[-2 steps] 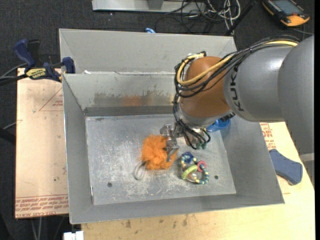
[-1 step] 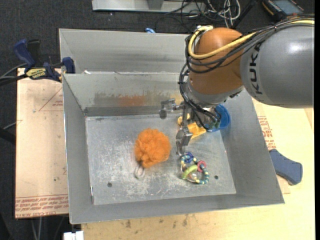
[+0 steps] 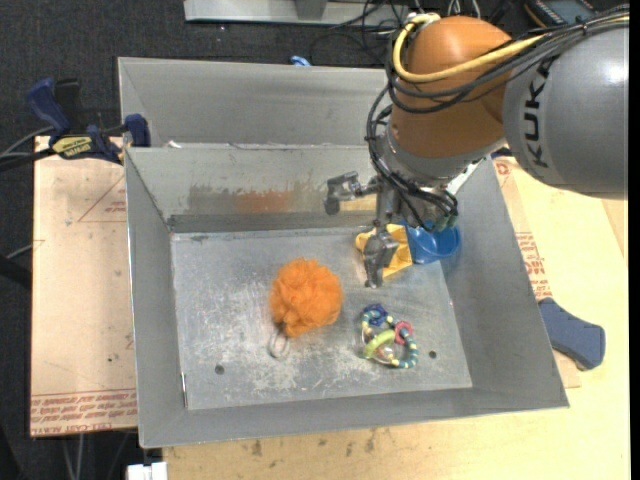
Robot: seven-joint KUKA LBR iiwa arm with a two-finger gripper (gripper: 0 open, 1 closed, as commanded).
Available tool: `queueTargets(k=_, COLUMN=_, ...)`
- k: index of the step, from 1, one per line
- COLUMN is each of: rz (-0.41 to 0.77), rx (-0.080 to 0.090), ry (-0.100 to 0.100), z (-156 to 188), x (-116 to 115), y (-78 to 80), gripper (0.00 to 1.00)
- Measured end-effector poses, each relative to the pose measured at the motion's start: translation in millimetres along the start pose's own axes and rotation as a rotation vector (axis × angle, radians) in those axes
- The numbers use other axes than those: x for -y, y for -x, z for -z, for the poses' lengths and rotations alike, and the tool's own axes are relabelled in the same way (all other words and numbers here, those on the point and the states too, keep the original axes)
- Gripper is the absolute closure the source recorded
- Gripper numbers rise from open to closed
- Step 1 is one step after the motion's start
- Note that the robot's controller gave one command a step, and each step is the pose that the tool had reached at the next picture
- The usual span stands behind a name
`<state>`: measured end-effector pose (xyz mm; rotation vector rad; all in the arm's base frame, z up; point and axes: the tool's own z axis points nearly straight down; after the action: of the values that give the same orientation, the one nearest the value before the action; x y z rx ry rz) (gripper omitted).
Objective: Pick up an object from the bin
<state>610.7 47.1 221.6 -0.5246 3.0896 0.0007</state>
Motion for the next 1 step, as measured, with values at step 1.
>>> queueTargets(k=1, rz=0.002, rx=0.004, ry=-0.001, z=-46.3, x=-6.5, y=3.5, gripper=0.0)
